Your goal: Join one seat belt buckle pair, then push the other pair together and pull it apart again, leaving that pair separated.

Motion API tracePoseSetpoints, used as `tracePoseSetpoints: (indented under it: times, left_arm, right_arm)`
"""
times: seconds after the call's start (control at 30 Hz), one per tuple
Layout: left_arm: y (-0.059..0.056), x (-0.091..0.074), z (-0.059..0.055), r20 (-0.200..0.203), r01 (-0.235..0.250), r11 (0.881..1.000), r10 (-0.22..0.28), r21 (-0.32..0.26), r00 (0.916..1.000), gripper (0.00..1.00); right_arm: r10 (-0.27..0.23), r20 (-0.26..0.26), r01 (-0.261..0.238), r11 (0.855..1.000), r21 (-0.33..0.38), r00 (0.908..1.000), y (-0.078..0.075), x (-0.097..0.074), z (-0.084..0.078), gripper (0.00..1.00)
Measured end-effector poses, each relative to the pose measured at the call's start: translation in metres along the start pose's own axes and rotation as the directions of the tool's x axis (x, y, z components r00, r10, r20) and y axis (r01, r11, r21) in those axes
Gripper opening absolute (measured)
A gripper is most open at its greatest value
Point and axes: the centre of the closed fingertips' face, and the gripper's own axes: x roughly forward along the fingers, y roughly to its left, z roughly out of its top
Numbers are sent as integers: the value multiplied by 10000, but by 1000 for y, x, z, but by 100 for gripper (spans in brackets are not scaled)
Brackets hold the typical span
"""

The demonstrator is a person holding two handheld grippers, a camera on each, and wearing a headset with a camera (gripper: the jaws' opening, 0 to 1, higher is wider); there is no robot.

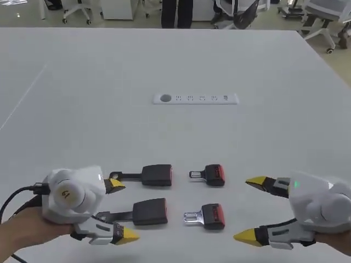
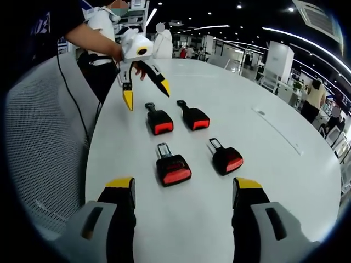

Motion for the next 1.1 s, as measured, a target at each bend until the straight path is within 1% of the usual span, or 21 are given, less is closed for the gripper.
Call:
tracePoseSetpoints:
  times: [0.03,0.1,0.23,0.27,0.3,0.33,0.4,0.5,0.53,0.63,0.7,0.77,0.83,0.9,0.93,1.03,1.1]
  left_arm:
    - [1,3,-1,-114,107,9999,-107,71,9999,66]
    - [-3,5,1,-314,319,9992,-311,252,9990,62]
    - [0,14,-4,-694,634,9966,-597,522,9958,59]
    - [-4,14,1,-760,701,9959,-656,580,9949,58]
    - [-6,15,3,-832,769,9949,-714,654,9940,56]
    - [-1,17,-1,-876,835,9940,-772,707,9932,55]
    - [1,21,-4,-1038,960,9923,-877,780,9907,52]
    - [-1,24,-1,-1231,1130,9893,-1012,927,9872,48]
    - [1,26,-4,-1297,1175,9885,-1046,957,9860,47]
    - [3,31,-8,-1540,1406,9837,-1226,1122,9804,45]
    - [8,37,-15,-1726,1568,9799,-1345,1230,9758,42]
    - [2,36,-9,-1819,1638,9782,-1393,1276,9734,41]
    - [6,39,-14,-1945,1734,9763,-1465,1294,9699,40]
    - [1,38,-10,-2042,1827,9736,-1528,1365,9669,38]
    - [3,40,-12,-2085,1893,9721,-1583,1385,9651,36]
    - [7,43,-20,-2381,2059,9664,-1660,1539,9569,36]
    - [0,40,-15,-2477,2131,9637,-1697,1605,9539,34]
  right_arm:
    - [148,-45,-148,9999,-88,9999,1,2,0,68]
    - [322,-162,-326,9992,-231,9993,1,6,-1,64]
    - [735,-372,-753,9959,-505,9966,4,13,-2,57]
    - [817,-399,-839,9948,-576,9959,4,15,-2,56]
    - [937,-473,-966,9934,-621,9945,5,17,-4,54]
    - [1012,-536,-1048,9922,-673,9934,5,18,-5,53]
    - [1184,-647,-1235,9890,-809,9909,6,22,-6,50]
    - [1455,-841,-1537,9829,-1018,9858,9,26,-7,47]
    - [1501,-903,-1595,9813,-1082,9845,9,27,-8,47]
    - [1704,-1112,-1837,9751,-1239,9791,10,33,-11,44]
    - [1786,-1164,-1928,9732,-1256,9770,11,35,-11,43]
    - [1860,-1216,-2010,9714,-1260,9750,11,39,-10,42]
    - [1940,-1291,-2103,9692,-1283,9725,11,43,-10,41]
    - [2060,-1381,-2235,9665,-1265,9688,12,47,-12,41]
    - [2100,-1428,-2284,9652,-1277,9672,12,49,-12,40]
    - [2204,-1557,-2405,9626,-1245,9629,14,53,-12,39]
    - [2267,-1610,-2472,9614,-1210,9606,14,55,-13,37]
